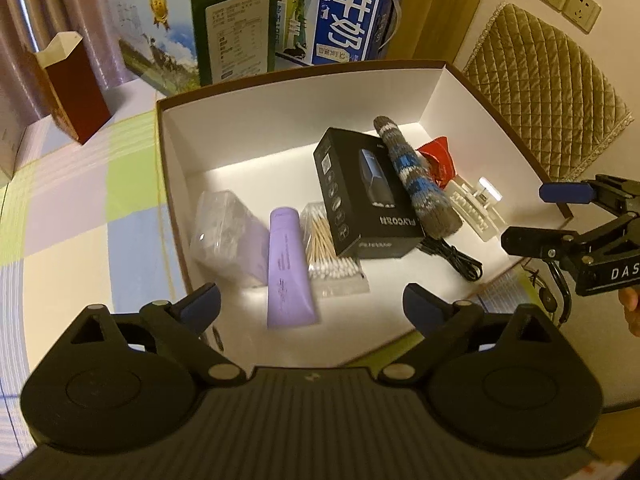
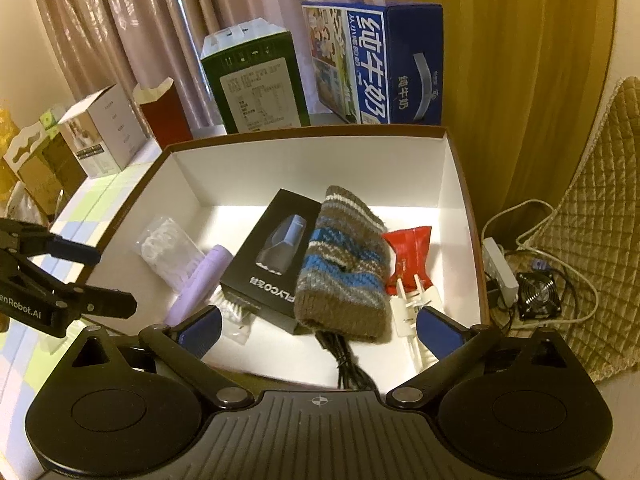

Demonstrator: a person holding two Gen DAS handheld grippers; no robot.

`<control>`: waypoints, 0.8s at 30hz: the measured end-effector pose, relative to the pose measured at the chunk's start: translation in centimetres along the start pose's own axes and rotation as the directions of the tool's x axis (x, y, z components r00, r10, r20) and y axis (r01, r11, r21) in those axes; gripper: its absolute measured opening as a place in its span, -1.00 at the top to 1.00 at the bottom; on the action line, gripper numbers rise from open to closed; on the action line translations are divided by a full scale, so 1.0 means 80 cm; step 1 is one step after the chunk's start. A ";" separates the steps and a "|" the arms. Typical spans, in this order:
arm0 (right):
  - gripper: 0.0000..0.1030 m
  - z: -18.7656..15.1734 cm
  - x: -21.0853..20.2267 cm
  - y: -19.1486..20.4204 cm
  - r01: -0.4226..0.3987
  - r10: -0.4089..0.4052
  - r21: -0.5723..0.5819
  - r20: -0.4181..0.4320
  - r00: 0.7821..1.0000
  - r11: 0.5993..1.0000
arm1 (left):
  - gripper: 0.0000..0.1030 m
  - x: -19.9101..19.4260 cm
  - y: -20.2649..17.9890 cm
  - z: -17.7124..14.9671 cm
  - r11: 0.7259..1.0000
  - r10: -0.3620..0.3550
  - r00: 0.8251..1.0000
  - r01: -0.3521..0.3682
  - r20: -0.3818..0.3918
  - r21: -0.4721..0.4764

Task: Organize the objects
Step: 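Withdraw both tools from the box toward the clear cup and pill bottle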

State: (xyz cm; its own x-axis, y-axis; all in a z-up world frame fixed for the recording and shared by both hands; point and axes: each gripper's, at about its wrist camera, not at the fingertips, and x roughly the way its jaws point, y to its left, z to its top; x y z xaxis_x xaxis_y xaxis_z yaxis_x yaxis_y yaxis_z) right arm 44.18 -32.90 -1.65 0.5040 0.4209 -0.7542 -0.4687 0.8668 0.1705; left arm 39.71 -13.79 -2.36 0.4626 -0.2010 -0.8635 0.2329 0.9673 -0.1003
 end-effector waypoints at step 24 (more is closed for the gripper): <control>-0.96 -0.050 -0.068 0.091 -0.068 0.066 0.024 0.065 0.996 0.997 | -0.86 -0.100 0.007 -0.084 0.999 0.010 0.998 -0.007 0.059 -0.052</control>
State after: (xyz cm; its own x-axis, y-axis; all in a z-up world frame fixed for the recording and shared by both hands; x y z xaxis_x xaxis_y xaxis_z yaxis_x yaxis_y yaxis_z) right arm 35.12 -29.93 1.20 0.5178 0.4939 -0.6985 -0.4847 0.8422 0.2362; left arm 30.39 -10.59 1.22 0.5143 -0.2003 -0.8339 0.1853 0.9753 -0.1200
